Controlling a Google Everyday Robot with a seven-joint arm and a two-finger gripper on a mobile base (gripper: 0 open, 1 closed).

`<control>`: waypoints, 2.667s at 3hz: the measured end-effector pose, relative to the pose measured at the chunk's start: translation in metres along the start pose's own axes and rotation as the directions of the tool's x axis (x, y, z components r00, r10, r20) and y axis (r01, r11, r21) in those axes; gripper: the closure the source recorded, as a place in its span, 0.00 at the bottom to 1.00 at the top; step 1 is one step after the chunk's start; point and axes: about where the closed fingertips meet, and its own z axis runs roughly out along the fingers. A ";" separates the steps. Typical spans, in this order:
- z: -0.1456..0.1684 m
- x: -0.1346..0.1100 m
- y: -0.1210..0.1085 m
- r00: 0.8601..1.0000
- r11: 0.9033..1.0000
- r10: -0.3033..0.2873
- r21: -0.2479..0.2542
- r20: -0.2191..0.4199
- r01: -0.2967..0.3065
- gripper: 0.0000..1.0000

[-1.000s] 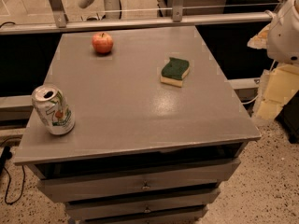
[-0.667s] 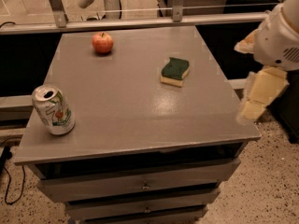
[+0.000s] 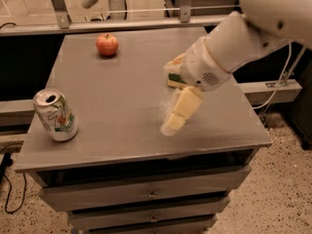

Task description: Pick 7up can

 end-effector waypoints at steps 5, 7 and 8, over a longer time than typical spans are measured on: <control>0.163 -0.192 0.046 0.865 0.993 -0.050 -0.068 0.499 0.096 0.00; 0.178 -0.186 0.013 0.843 0.999 -0.013 -0.019 0.538 0.028 0.40; 0.163 -0.185 -0.007 0.833 1.000 -0.022 0.022 0.553 0.011 0.62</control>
Offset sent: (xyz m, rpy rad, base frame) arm -0.0221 0.2196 0.0107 0.4594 -0.0552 0.2301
